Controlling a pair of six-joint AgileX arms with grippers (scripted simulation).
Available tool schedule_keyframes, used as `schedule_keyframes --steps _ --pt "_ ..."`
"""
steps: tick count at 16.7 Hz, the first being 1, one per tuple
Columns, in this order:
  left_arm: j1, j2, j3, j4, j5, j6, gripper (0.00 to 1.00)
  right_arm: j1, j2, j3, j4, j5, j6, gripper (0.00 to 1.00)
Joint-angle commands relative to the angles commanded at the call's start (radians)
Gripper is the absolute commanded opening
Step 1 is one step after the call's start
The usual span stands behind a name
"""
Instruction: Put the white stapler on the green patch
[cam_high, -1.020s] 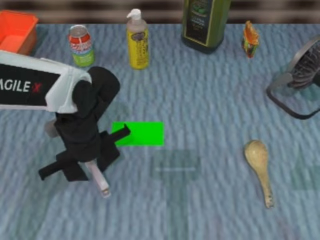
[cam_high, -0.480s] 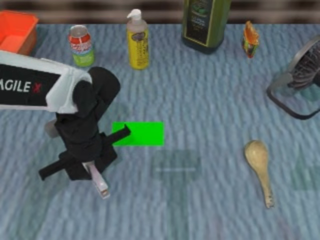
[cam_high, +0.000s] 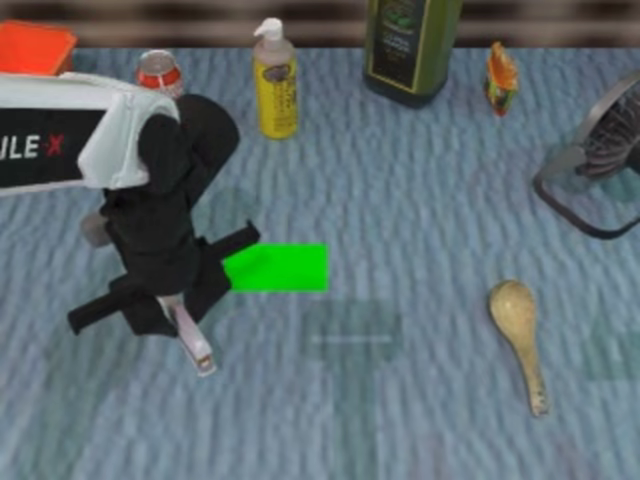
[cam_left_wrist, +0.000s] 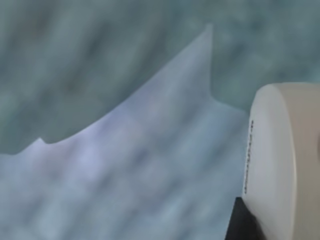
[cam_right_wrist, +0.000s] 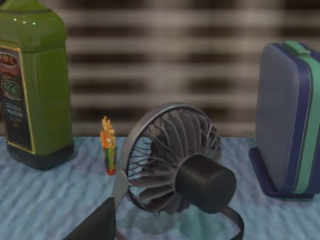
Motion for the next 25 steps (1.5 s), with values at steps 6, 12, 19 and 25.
schedule_keyframes --steps 6,12,19,25 --pt "0.012 -0.095 0.124 -0.216 0.000 -0.001 0.00 0.000 0.000 0.000 0.000 0.000 0.000 1.00" --pt "0.005 -0.083 0.137 -0.223 0.000 -0.013 0.00 0.000 0.000 0.000 0.000 0.000 0.000 1.00" --pt "-0.020 0.124 0.457 -0.355 -0.002 -0.391 0.00 0.000 0.000 0.000 0.000 0.000 0.000 1.00" --pt "-0.039 0.334 0.803 -0.491 -0.004 -0.886 0.00 0.000 0.000 0.000 0.000 0.000 0.000 1.00"
